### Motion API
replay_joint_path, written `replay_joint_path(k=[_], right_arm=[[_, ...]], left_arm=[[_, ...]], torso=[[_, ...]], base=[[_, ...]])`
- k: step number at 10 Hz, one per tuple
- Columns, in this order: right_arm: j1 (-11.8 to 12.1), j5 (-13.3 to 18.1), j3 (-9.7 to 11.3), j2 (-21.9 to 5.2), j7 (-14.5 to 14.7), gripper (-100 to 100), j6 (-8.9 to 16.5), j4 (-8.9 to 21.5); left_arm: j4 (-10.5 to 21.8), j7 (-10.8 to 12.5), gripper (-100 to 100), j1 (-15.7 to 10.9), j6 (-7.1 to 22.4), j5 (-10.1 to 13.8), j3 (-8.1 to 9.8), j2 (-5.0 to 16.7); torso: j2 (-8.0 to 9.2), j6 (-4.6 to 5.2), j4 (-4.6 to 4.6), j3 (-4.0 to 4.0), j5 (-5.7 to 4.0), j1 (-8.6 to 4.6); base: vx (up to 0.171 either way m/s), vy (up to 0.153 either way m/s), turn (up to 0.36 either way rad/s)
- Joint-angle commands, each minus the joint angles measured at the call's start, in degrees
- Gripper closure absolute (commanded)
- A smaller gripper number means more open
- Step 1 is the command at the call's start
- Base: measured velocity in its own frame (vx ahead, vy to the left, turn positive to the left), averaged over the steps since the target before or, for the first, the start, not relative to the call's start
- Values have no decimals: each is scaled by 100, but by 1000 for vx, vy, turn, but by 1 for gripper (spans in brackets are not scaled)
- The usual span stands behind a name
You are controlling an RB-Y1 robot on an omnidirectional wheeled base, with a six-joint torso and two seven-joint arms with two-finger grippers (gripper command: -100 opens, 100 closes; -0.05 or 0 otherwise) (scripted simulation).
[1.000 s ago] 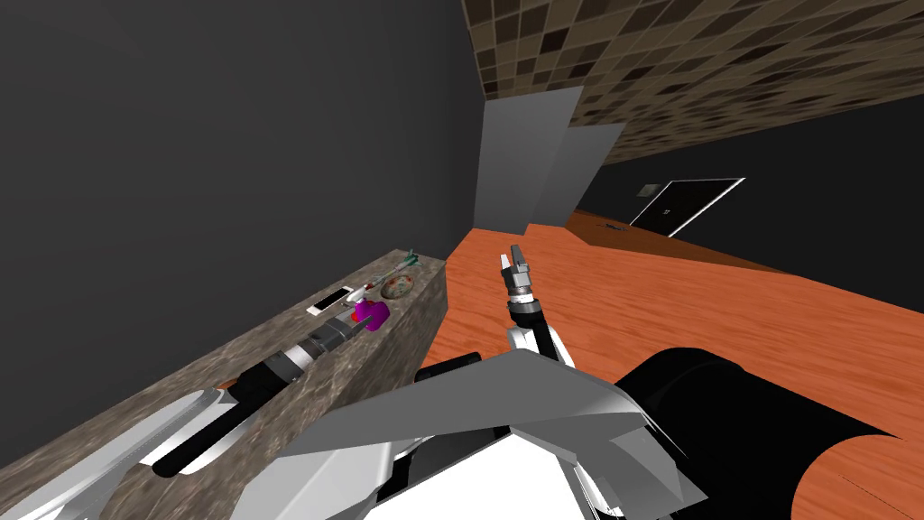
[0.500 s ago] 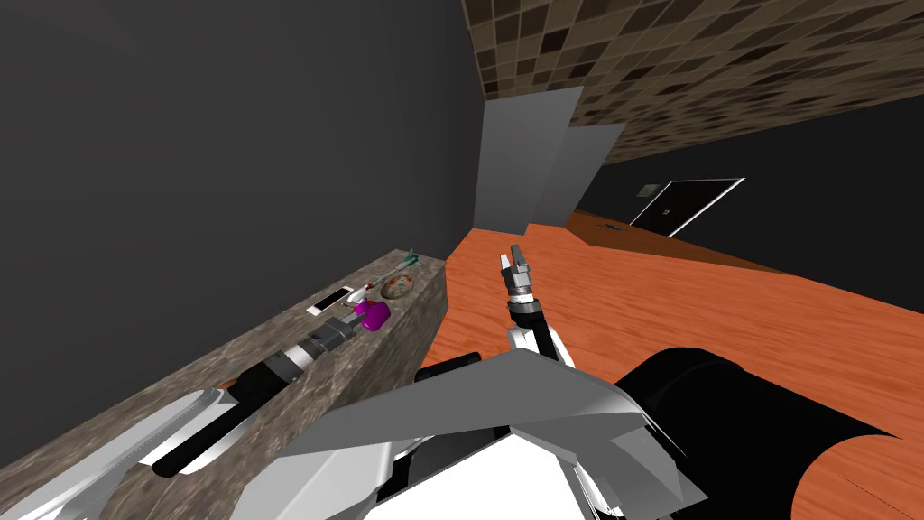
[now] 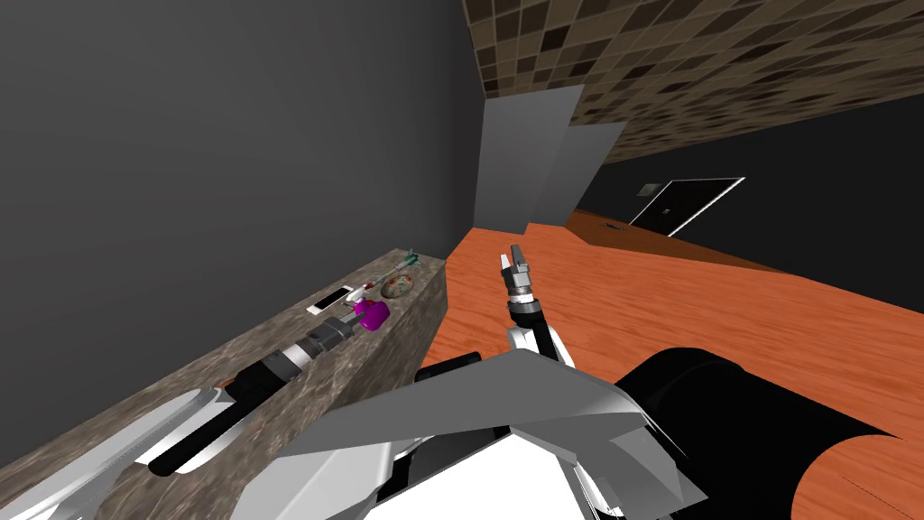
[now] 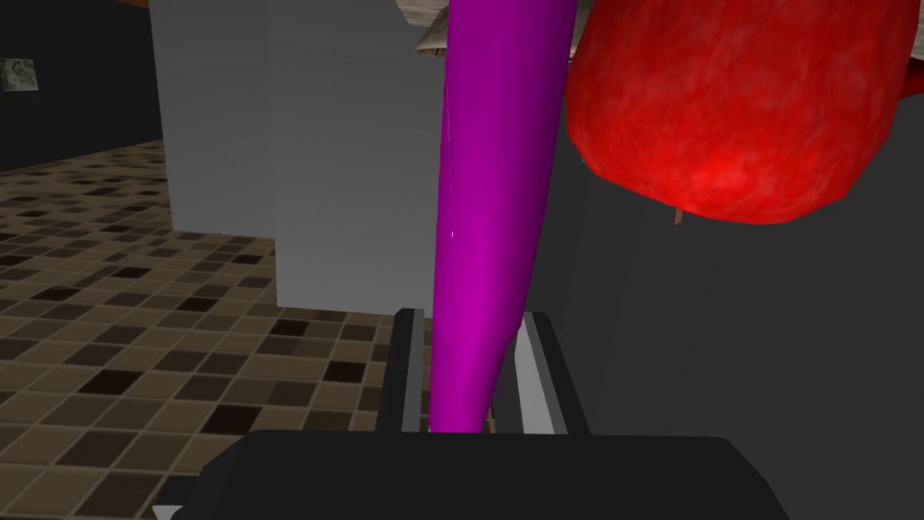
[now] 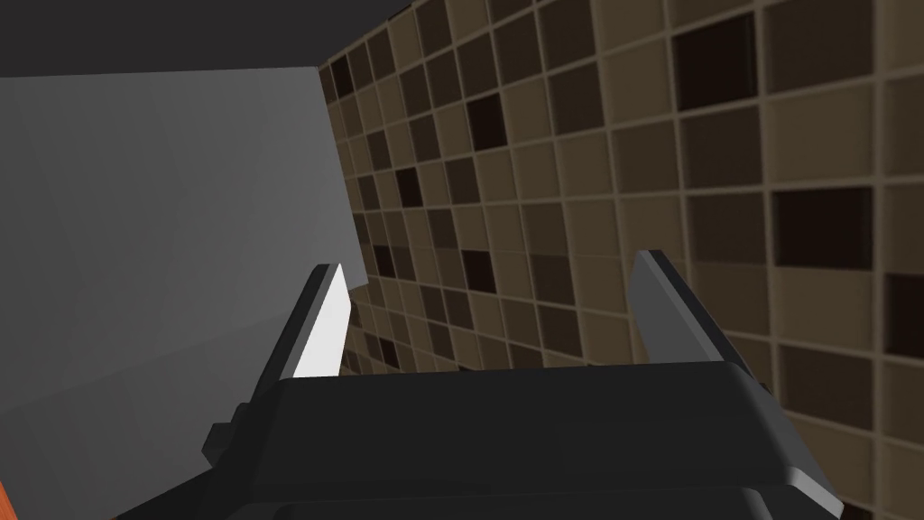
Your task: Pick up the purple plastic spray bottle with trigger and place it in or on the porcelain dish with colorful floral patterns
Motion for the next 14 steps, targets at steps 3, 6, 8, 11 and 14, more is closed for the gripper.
replay_joint_path(k=[3,6,8,11,14], right_arm=[[0,0,0,0,0,0,0,0],[0,0,0,0,0,0,0,0],[0,0,0,0,0,0,0,0],[0,0,0,0,0,0,0,0],[1,0,0,0,0,0,0,0]], left_arm=[[191,460,100,-130,18,75,13,188],[367,877,100,-257,46,158,52,390],[495,1168,100,-349,69,220,77,528],[681,1587,100,-484,99,315,98,718],[826,1932,100,-595,122,397,99,877]], torso=[[20,-5,3,11,5,11],[7,-10,0,4,7,15],[1,-13,-2,0,8,20],[-9,-14,-4,-6,10,26],[-13,-14,-5,-8,11,24]], base=[[-89,25,-3],[-57,24,-9],[-51,28,-13],[-33,36,-13],[-15,27,-15]])
